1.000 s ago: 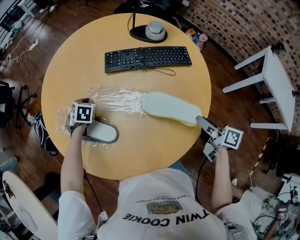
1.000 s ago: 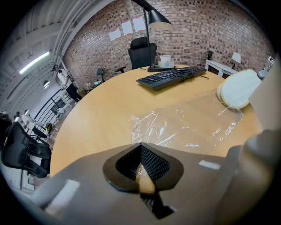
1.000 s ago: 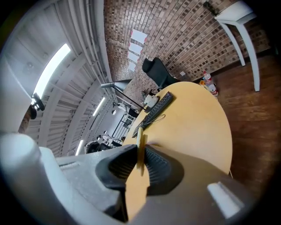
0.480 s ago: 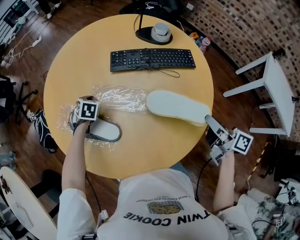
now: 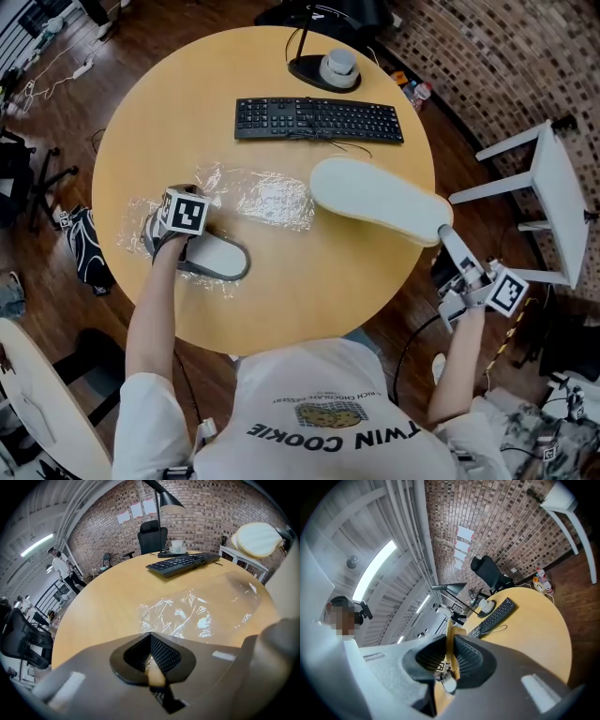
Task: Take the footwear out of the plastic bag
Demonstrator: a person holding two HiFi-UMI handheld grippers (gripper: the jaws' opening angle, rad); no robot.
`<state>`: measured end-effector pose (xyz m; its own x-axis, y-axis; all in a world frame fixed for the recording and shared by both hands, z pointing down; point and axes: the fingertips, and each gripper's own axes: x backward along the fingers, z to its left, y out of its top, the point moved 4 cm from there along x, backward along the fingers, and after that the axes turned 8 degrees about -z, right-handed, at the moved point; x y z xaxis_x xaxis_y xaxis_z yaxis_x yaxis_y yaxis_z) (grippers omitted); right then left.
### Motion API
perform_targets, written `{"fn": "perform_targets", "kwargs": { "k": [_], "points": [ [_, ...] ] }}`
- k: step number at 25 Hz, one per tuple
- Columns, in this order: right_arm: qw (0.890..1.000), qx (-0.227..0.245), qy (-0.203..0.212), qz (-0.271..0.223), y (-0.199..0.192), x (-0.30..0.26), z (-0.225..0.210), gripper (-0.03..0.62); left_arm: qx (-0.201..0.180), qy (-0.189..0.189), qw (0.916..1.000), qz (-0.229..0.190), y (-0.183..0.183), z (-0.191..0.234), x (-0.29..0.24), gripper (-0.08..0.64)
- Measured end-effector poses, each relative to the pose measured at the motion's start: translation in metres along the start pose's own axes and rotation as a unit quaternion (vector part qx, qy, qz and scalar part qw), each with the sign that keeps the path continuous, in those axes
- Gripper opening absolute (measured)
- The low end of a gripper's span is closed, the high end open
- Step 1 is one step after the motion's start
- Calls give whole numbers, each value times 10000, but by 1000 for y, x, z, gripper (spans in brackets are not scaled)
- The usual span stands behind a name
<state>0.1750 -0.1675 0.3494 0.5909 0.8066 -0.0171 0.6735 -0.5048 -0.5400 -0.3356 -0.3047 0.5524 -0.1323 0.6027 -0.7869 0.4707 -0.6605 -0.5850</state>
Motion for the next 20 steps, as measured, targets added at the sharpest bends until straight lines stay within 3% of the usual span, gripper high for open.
{"fn": "perform_targets", "kwargs": {
  "k": [6, 12, 20],
  "points": [
    [9986, -207, 440, 211, -26, -45, 7, 58, -5, 14, 10000, -8, 0, -1, 0, 0],
    [9951, -473, 556, 665, -88, -116, -7, 58, 7, 12, 10000, -18, 0, 0, -1, 0],
    [9904, -932, 684, 763, -144, -168, -23, 58, 31, -3, 10000, -48, 1, -1, -1, 0]
  ]
}}
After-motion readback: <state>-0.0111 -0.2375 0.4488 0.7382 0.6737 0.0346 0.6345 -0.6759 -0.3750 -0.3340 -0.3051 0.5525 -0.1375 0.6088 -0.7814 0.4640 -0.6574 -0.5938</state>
